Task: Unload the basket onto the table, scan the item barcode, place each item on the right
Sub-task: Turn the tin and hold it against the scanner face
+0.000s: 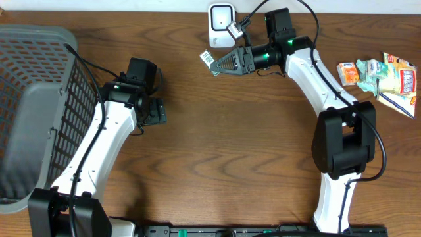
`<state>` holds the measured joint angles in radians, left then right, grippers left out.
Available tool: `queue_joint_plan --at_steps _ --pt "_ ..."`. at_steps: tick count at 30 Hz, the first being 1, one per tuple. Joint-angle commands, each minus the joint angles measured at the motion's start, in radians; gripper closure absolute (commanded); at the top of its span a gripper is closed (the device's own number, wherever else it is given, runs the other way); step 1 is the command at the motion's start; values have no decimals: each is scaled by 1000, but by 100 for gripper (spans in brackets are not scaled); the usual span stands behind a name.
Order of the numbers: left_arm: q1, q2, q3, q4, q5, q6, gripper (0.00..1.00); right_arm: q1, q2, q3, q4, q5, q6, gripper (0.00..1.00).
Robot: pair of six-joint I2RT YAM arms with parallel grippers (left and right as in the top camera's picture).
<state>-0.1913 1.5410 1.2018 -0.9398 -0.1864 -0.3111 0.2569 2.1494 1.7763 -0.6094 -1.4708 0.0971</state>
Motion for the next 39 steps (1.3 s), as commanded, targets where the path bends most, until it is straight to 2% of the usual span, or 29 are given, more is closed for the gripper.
queue_joint_plan --at_steps 1,8,13,18,22,28,35,39 --pt "5 -13 4 -5 -9 -5 2 -3 -12 0 1 -16 -88 45" --pt "5 -13 4 -5 -9 -5 2 -3 -12 0 16 50 -249 46" --pt "5 -13 4 -5 -9 -5 3 -3 -12 0 68 105 -251 45" --pt "5 -13 4 -5 -9 -5 2 -3 -12 0 53 132 -247 44" --pt "5 -13 4 -5 -9 -5 2 -2 -12 0 9 245 -247 44" --pt "5 -13 4 -5 -9 -5 2 1 -12 0 -122 613 -248 47" --pt "5 -13 4 -5 -9 -5 2 41 -11 -2 -284 1276 -247 49" --pt "5 -13 4 -5 -9 -5 2 71 -10 -6 -330 1545 -230 46"
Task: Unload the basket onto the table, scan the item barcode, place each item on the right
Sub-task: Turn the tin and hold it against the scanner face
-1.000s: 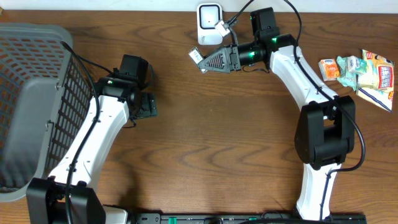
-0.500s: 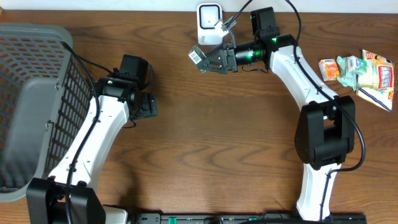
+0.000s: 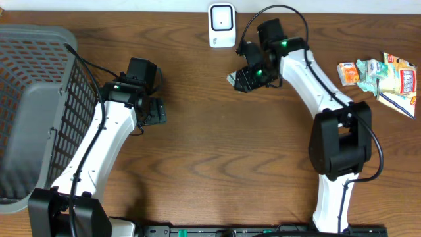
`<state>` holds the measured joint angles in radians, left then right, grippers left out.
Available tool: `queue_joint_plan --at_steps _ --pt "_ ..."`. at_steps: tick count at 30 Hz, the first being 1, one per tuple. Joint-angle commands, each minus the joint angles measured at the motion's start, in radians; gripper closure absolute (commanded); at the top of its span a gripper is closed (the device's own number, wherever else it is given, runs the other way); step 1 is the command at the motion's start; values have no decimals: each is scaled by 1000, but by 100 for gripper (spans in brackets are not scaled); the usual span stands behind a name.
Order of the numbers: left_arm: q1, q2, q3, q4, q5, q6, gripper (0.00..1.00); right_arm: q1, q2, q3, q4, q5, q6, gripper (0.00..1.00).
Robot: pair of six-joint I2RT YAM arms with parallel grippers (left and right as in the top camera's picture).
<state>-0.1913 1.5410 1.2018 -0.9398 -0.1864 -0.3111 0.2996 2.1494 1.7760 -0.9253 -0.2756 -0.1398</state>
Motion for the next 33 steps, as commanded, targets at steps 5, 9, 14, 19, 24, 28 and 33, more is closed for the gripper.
queue_joint_plan --at_steps 5,9,14,19,24,28,33 --pt "5 -13 4 -5 -9 -5 2 52 -10 -6 -24 554 90 50" --pt "5 -13 4 -5 -9 -5 2 55 -10 -6 14 607 159 50" --pt "5 -13 4 -5 -9 -5 2 55 -10 -6 187 675 111 50" --pt "5 -13 4 -5 -9 -5 2 70 -10 -6 445 758 -92 50" --pt "5 -13 4 -5 -9 -5 2 90 -4 -6 672 723 -252 54" --pt "5 -13 4 -5 -9 -5 2 104 22 -6 848 691 -410 56" --pt "5 -13 4 -5 -9 -5 2 109 89 -6 1072 691 -554 55"
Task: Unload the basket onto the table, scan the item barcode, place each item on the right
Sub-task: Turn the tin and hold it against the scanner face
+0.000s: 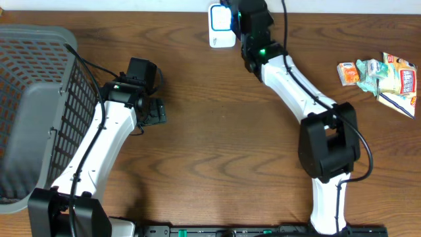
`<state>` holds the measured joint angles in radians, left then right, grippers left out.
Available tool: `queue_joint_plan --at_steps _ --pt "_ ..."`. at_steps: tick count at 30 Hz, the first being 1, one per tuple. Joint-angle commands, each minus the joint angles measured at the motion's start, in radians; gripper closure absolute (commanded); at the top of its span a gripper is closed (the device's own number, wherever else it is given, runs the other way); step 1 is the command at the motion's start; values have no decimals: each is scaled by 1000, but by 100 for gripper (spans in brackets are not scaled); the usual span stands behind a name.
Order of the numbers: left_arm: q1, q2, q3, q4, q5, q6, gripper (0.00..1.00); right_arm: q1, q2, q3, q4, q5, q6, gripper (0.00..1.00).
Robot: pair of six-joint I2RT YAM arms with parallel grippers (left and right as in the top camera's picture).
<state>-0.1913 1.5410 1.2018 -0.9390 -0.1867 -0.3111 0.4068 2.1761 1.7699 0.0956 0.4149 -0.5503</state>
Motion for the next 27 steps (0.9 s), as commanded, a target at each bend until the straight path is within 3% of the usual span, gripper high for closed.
queue_joint_plan --at_steps 1,5,13,27 --pt "5 -13 4 -6 -8 -5 3 2 76 0 89 1 -160 55" --pt "5 -13 4 -6 -8 -5 2 5 156 0 240 -21 -245 57" --pt "5 -13 4 -6 -8 -5 3 8 246 0 366 -33 -245 58" --pt "5 -13 4 -6 -8 -5 2 31 259 0 377 -39 -287 58"
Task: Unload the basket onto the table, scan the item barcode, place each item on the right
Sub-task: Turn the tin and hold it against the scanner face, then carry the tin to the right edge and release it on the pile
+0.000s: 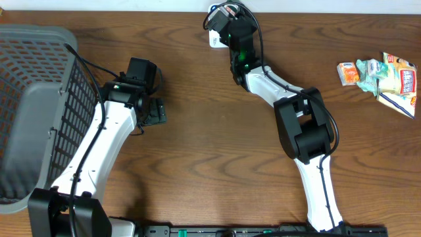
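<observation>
The white barcode scanner (212, 38) stands at the table's far edge, and only its left side shows. My right gripper (223, 16) is stretched over it, with the wrist and cables covering the fingers. The item is hidden under that wrist, so I cannot tell whether the jaws are open or shut. My left gripper (162, 112) rests low over the table left of centre. It points right and is open, with nothing between its fingers.
A grey mesh basket (39, 46) fills the left side of the table, close behind the left arm. Several snack packets (381, 76) lie in a heap at the right edge.
The right arm has reached further left and towards the far edge, so its wrist now covers most of the scanner. The left arm has not moved.
At first my right gripper held a white barcoded item just in front of the scanner. Then it was turned downward to the scanner's right. Then the wrist was at the scanner's right side, and now it lies over the scanner. The left arm stayed still throughout.
</observation>
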`<state>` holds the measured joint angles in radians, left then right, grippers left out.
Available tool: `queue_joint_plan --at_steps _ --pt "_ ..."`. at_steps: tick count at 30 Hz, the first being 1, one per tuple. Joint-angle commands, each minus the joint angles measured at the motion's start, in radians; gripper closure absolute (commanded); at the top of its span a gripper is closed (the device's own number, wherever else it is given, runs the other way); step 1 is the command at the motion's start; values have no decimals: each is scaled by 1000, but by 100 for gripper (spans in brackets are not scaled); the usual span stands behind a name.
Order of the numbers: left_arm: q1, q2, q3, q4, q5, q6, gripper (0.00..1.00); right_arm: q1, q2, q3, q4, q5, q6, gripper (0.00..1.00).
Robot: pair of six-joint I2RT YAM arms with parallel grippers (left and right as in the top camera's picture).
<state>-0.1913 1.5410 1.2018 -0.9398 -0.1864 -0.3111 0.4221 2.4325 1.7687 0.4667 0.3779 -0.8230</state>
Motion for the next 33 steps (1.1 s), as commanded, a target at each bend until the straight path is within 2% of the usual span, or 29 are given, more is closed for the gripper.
queue_joint_plan --at_steps 1,14,20,26,33 --pt "5 -13 4 -5 -9 -5 3 19 2 2 6 -2 -14 58" --pt "5 -13 4 -5 -9 -5 2 41 -10 2 -13 14 -24 59" --pt "5 -13 4 -5 -9 -5 2 33 -58 2 -42 79 -23 60" --pt "5 -13 4 -5 -9 -5 2 -32 -196 2 -257 92 33 60" --pt "5 -13 3 -5 -9 -5 2 -182 -332 2 -566 185 239 64"
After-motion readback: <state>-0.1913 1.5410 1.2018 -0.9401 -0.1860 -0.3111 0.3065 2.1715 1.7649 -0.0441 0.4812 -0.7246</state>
